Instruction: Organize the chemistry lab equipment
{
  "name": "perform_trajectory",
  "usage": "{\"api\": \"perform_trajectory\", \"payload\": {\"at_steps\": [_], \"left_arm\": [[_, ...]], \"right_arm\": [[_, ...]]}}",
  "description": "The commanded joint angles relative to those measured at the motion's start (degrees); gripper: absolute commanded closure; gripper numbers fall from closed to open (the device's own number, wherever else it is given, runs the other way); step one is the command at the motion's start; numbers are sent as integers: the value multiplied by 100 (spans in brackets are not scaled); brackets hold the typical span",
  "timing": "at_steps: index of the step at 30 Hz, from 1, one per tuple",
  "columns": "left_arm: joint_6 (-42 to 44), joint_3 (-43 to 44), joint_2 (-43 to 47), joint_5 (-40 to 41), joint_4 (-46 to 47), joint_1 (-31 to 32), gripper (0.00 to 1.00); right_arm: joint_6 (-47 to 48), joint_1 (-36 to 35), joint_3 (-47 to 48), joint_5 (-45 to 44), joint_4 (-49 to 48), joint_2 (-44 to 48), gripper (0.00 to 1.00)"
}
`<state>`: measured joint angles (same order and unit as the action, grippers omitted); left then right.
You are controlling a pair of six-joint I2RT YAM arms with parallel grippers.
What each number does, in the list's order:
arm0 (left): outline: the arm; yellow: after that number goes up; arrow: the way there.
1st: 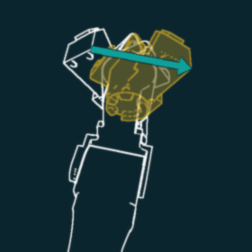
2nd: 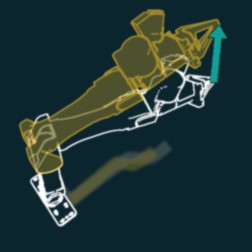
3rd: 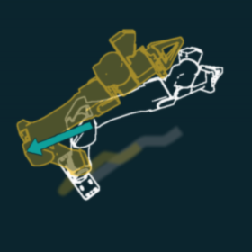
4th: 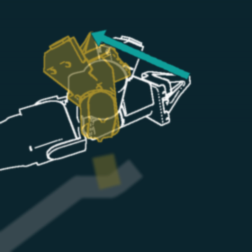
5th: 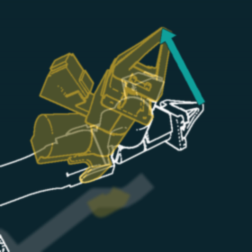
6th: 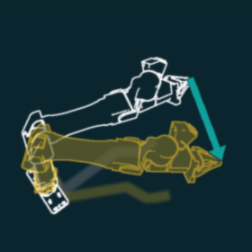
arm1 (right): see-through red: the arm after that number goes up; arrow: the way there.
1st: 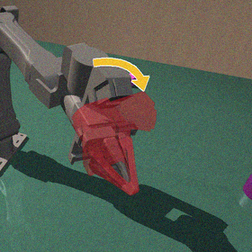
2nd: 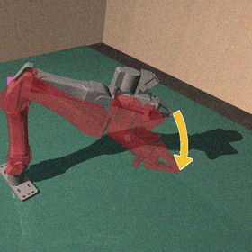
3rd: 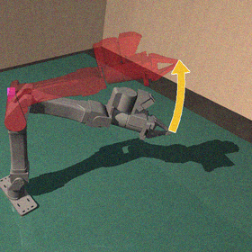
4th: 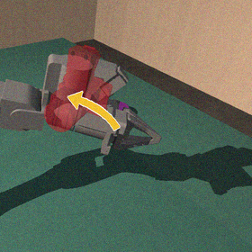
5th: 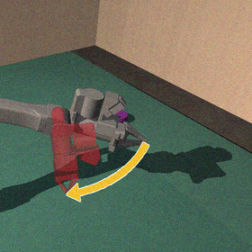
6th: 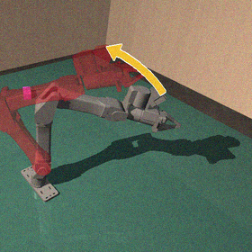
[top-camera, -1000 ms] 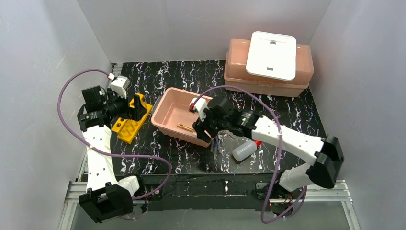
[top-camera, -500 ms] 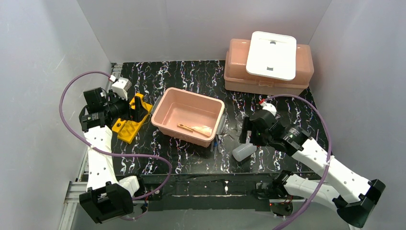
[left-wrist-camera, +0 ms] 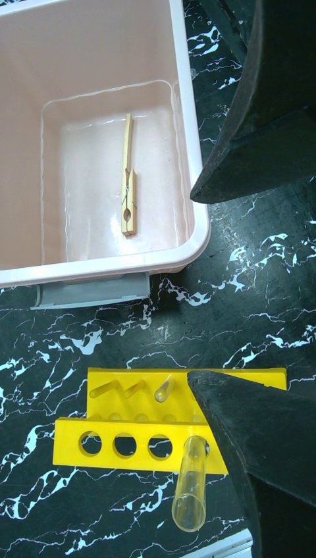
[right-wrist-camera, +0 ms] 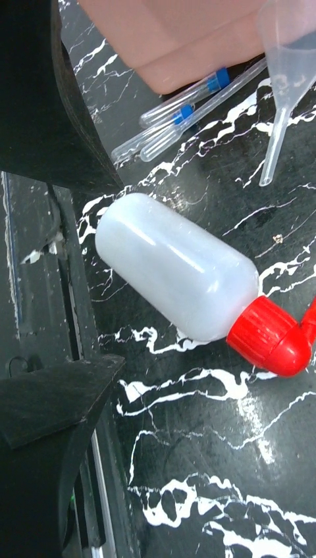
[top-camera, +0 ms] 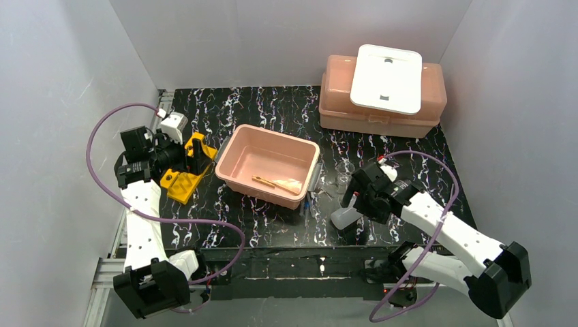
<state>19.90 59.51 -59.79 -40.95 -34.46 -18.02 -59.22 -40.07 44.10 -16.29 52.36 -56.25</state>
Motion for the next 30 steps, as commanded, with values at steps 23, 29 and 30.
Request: {"api": "perform_trajectory", "payload": {"at_steps": [23, 29, 30], "left_arm": [[31, -61, 97, -42, 116, 12, 2], [41, -8, 62, -61, 106, 14, 2], [43, -9, 49, -62, 106, 10, 2]], "right_arm": [[-502, 35, -598, -357, -889, -887, 54], [-260, 25, -365, -291, -384, 490, 73], [-179, 26, -275, -201, -356, 724, 75]]}}
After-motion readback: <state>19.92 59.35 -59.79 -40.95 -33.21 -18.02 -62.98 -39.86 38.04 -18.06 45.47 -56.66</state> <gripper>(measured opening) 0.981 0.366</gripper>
